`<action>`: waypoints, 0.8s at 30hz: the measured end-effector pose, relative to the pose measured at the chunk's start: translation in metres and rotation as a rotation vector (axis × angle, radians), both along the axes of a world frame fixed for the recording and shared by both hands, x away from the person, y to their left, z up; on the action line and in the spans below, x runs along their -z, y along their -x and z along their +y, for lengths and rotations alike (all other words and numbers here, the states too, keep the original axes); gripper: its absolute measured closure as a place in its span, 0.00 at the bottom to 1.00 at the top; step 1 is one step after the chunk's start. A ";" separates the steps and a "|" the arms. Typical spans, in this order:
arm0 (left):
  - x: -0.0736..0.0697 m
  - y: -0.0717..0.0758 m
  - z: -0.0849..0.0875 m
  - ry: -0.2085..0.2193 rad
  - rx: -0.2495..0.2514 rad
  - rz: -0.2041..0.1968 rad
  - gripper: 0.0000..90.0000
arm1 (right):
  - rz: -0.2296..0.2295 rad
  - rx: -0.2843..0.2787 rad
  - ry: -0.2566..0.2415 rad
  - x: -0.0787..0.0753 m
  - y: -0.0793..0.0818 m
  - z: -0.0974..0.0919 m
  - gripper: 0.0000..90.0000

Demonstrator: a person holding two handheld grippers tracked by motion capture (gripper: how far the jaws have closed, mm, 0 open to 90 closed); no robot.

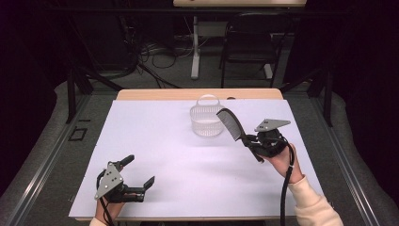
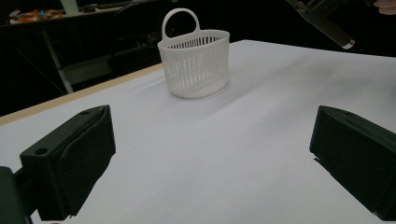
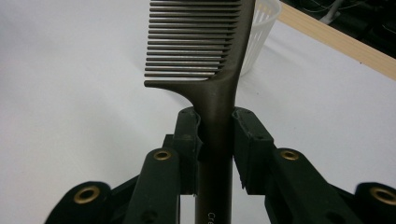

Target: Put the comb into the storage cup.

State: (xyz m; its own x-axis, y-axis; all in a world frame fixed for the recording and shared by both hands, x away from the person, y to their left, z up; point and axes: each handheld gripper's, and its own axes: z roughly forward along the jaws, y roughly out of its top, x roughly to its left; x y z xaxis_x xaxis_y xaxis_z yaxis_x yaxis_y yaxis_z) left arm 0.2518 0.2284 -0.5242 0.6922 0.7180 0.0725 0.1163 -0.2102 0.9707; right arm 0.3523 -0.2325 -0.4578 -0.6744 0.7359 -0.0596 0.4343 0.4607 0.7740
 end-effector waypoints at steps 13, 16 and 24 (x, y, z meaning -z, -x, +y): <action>0.001 -0.002 -0.001 0.002 0.004 0.007 0.00 | -0.029 0.036 -0.020 -0.005 -0.003 -0.008 0.81; 0.001 -0.002 -0.001 0.003 0.003 0.006 0.00 | -0.031 0.041 -0.020 -0.005 -0.004 -0.009 0.81; 0.001 -0.004 -0.004 0.005 0.013 0.005 0.00 | -0.032 0.049 -0.020 -0.006 -0.008 -0.009 0.81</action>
State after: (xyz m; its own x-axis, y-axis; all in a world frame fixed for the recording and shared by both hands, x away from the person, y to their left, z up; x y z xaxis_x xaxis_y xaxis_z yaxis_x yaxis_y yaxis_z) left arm 0.2560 0.2242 -0.5247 0.7017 0.7095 0.0653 0.1190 -0.2071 0.9711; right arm 0.3598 -0.2415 -0.4519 -0.6356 0.7693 -0.0652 0.4311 0.4236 0.7967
